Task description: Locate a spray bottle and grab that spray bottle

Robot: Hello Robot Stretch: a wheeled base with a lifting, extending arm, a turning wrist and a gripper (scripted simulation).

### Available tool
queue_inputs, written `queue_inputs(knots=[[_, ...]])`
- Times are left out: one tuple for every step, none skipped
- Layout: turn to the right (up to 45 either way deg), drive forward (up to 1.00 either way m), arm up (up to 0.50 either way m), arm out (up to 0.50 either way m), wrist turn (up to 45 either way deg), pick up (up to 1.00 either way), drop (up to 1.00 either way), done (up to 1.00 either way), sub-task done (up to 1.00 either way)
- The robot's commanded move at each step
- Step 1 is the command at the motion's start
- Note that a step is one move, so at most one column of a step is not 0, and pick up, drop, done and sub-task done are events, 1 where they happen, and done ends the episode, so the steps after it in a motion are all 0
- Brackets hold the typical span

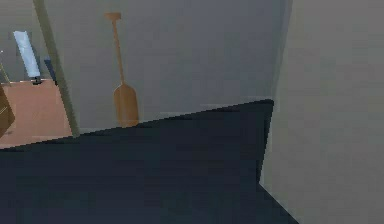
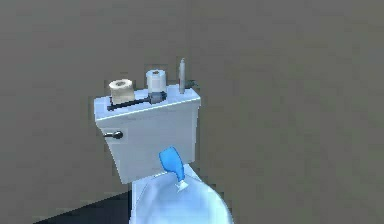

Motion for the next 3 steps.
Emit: queue_inputs(knots=[[0.0, 0.0, 0.0, 0.36, 0.0, 0.0, 0.0, 0.0, 0.0], [0.0, 0.0, 0.0, 0.0, 45.0, 0.0, 0.0, 0.0, 0.0], [0.0, 0.0, 0.0, 0.0, 45.0, 0.0, 0.0, 0.0, 0.0]])
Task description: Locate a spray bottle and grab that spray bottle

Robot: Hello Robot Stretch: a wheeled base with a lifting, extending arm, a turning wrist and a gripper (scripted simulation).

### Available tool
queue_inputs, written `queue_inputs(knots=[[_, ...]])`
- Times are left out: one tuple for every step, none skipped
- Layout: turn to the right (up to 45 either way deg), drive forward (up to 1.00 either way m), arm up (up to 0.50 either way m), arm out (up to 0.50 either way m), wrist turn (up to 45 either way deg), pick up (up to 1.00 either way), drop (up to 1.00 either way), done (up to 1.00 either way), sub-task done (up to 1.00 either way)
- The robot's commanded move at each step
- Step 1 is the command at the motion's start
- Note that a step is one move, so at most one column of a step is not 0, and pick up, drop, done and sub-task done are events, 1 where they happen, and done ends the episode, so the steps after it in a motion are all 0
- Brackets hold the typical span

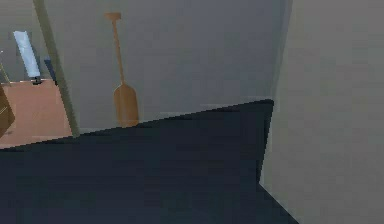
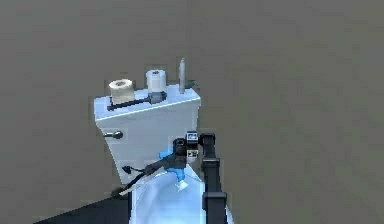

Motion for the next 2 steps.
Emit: queue_inputs(knots=[[0.0, 0.0, 0.0, 0.0, 45.0, 0.0, 0.0, 0.0, 0.0], [0.0, 0.0, 0.0, 0.0, 33.0, 0.0, 0.0, 0.0, 0.0]])
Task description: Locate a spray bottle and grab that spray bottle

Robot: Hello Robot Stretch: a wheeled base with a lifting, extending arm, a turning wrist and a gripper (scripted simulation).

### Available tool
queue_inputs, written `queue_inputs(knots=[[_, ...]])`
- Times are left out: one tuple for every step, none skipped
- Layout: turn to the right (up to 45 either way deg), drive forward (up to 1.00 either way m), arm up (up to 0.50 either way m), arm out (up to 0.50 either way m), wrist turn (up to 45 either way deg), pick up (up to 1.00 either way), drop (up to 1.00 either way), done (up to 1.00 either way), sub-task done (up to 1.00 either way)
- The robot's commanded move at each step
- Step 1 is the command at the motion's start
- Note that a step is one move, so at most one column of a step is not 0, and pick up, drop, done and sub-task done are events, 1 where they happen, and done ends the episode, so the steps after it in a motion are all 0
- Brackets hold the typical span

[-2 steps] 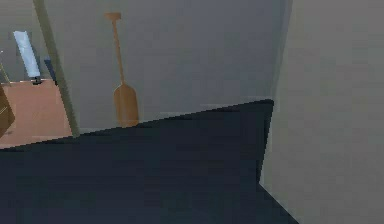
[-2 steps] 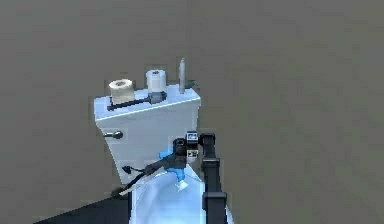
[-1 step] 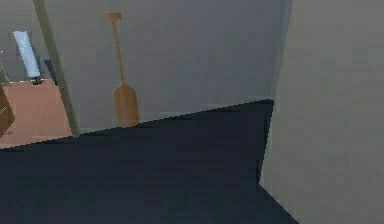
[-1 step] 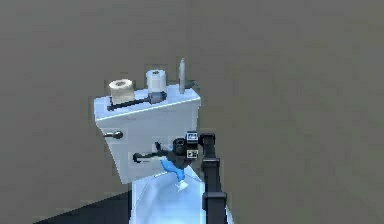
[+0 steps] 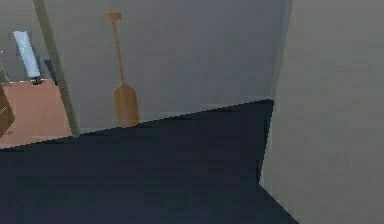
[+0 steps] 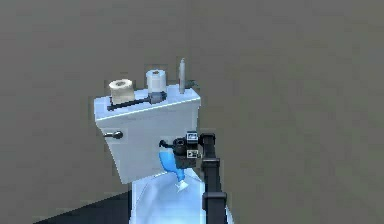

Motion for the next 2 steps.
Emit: queue_inputs(knots=[[0.0, 0.0, -0.3, 0.0, 0.0, 0.0, 0.0, 0.0, 0.0], [0.0, 0.0, 0.0, 0.0, 0.0, 1.0, 0.0, 0.0, 0.0]])
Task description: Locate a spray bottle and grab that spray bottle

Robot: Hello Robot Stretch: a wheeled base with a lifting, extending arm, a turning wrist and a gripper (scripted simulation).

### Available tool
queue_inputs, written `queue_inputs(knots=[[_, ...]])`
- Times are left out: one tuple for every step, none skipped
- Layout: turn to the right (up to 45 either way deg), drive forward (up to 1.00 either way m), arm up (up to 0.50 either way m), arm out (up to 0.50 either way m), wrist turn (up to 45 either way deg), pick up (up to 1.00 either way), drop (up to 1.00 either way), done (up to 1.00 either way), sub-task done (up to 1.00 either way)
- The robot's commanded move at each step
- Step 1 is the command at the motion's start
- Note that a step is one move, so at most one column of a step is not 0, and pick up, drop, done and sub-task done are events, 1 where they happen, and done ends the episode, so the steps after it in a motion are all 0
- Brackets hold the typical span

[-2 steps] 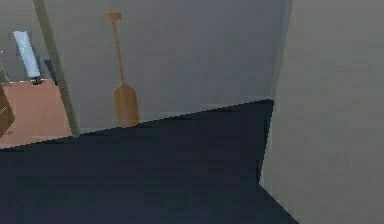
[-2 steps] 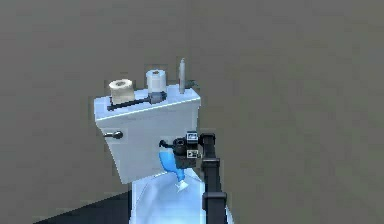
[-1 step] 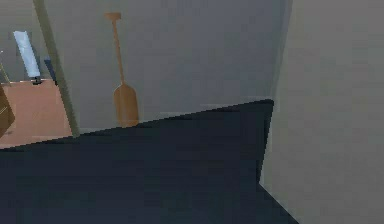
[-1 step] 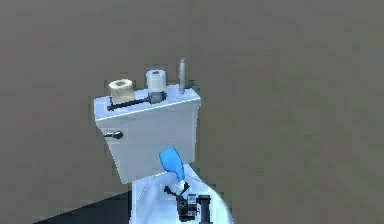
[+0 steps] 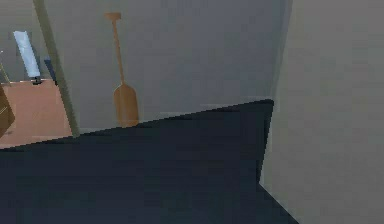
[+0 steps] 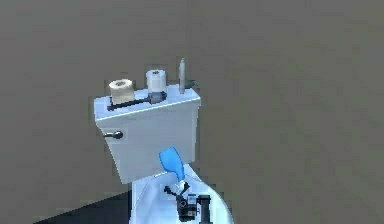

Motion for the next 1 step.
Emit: queue_inputs(knots=[[0.0, 0.0, 0.1, 0.0, 0.0, 0.0, 0.0, 0.0, 0.0]])
